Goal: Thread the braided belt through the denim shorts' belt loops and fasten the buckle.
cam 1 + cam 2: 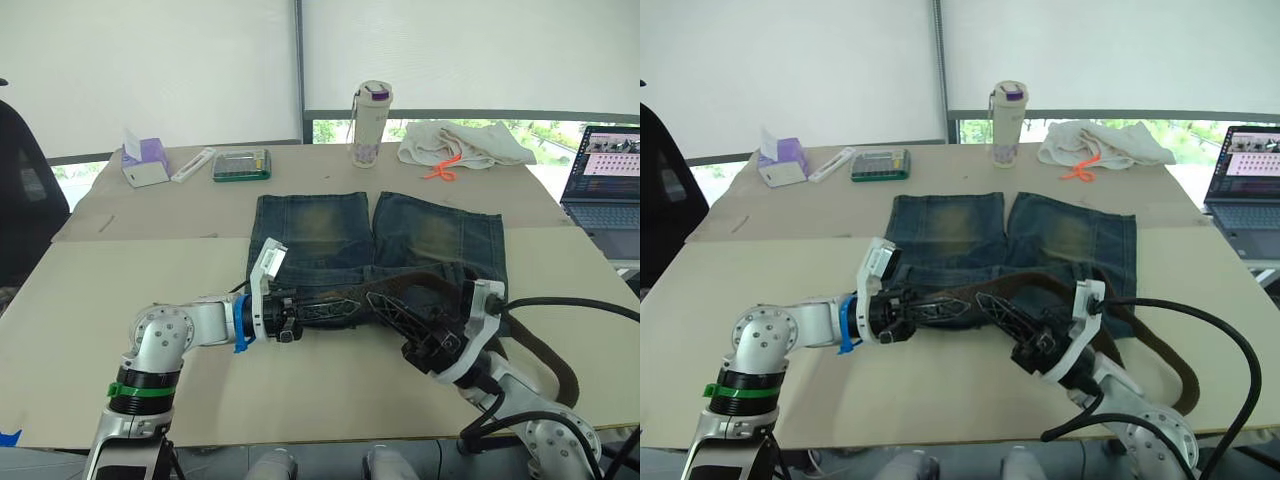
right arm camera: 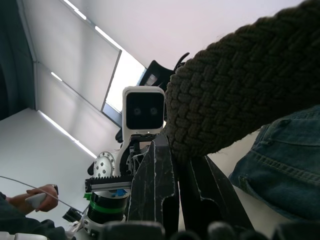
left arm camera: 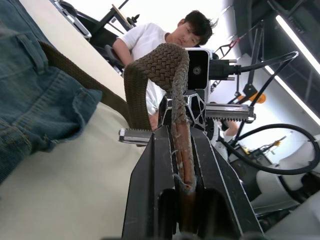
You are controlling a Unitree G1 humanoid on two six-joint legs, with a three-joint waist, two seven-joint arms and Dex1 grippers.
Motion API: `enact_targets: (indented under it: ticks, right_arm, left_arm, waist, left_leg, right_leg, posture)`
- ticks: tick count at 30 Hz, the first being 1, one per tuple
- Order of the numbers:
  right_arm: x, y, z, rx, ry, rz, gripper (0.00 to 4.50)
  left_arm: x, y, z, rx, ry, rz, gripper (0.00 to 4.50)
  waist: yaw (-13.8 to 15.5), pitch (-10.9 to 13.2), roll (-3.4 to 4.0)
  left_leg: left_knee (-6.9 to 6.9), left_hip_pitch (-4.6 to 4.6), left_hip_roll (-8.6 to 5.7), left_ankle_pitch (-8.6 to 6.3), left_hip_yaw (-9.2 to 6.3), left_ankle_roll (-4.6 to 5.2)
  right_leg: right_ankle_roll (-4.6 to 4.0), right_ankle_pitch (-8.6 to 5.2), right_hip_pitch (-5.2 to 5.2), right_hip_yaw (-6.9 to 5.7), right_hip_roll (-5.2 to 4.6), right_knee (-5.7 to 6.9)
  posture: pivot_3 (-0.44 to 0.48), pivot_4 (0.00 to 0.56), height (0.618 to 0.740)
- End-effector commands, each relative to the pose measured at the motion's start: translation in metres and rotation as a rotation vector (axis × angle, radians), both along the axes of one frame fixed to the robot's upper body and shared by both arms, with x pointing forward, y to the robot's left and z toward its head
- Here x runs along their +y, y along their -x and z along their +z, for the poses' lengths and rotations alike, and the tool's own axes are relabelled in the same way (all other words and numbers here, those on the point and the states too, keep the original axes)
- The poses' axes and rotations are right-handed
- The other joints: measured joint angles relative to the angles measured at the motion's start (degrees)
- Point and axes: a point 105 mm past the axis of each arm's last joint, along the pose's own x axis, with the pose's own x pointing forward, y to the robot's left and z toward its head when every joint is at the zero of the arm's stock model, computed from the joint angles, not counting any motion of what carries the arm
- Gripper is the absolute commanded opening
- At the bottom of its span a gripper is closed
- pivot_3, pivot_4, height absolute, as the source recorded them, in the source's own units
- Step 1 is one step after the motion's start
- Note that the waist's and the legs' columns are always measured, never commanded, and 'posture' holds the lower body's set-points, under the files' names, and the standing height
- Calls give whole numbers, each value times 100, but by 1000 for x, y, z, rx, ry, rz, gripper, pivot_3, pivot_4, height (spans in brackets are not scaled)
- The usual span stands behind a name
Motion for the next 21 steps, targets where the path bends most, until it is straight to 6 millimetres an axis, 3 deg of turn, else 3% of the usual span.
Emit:
enact_targets:
  ticks: [1,4,8,11,14,18,21]
  right_arm:
    - [-21,-9,15,-40,-32,-114,0]
    - [-40,-16,14,-28,-11,-200,0]
    - [-95,-37,4,21,69,-438,0]
    - [-135,-52,-5,68,136,-584,0]
    - [-159,-62,-14,111,200,-632,0]
    - [-176,-74,-22,125,282,-637,0]
    - [-190,-87,-23,112,335,-636,0]
  left_arm:
    - [4,1,1,-109,-29,24,1497]
    - [5,2,-7,-196,-99,44,2477]
    - [25,3,-19,-423,-238,69,3939]
    - [45,-2,-19,-556,-281,130,3939]
    - [61,-12,-12,-606,-276,220,3939]
    - [63,-26,3,-693,-264,293,3939]
    - [53,-28,16,-808,-277,265,3939]
  waist:
    - [-2,0,0]
    - [0,0,0]
    - [6,0,0]
    - [14,0,0]
    - [19,1,-1]
    - [25,0,-1]
    - [12,2,-3]
  left_leg:
    - [-1,0,0,0,0,0]
    - [-3,-2,0,0,12,0]
    - [-5,-6,3,0,30,0]
    - [-6,-6,5,0,45,0]
    - [-6,-10,12,0,61,1]
    - [-5,-10,19,-3,67,7]
    - [3,-15,18,-3,72,8]
  right_leg:
    - [-2,1,-1,2,0,0]
    - [-25,15,-7,8,1,-1]
    - [-33,20,-12,18,3,-5]
    - [-40,23,-15,26,3,-10]
    - [-42,25,-18,33,3,-12]
    - [-40,25,-17,32,11,-13]
    - [-35,29,-17,33,11,-14]
  posture:
    - [0,150,740]
    - [0,150,740]
    - [0,150,740]
    - [0,150,740]
    - [0,150,740]
    - [0,150,740]
    - [0,150,740]
